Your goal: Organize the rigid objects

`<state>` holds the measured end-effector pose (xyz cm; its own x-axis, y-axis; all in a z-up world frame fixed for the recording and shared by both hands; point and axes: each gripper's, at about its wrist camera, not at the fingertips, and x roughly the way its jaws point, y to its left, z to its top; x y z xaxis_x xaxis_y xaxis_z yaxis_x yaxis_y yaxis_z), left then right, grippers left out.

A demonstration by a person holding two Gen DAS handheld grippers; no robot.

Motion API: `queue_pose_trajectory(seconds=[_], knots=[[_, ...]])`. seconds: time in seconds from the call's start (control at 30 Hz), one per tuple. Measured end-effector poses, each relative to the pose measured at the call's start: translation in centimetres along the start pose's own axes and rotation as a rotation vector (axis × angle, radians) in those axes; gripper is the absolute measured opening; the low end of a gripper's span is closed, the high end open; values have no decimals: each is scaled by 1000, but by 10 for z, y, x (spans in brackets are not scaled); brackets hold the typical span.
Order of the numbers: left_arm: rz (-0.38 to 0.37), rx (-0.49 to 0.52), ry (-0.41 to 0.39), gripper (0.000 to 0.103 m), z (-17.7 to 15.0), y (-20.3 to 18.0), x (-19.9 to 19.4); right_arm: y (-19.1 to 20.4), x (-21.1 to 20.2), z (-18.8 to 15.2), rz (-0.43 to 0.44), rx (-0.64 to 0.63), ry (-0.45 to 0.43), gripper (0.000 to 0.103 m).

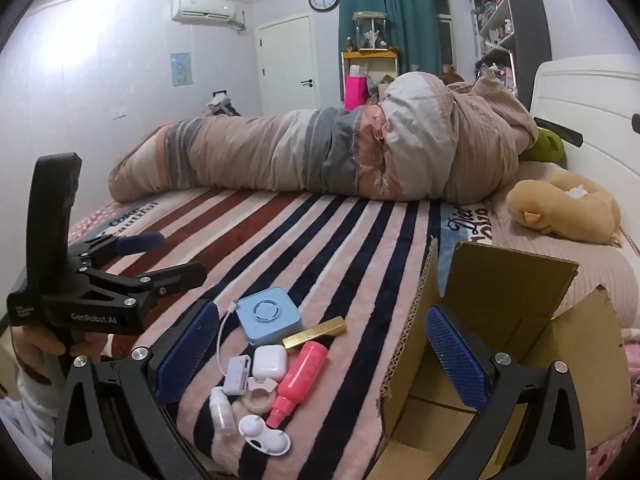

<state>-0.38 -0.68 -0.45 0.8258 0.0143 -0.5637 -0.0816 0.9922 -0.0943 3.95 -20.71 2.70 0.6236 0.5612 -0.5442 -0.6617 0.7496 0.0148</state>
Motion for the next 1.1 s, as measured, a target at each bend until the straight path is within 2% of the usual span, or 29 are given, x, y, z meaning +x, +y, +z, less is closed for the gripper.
queue_pose_trajectory(seconds=[0.5, 1.1], knots=[[-14, -3, -16, 103, 1, 0, -2, -8, -6, -2, 10, 43, -7, 103], [-16, -13, -13, 103, -1, 4, -2, -2, -9, -1, 2, 23, -9, 103]])
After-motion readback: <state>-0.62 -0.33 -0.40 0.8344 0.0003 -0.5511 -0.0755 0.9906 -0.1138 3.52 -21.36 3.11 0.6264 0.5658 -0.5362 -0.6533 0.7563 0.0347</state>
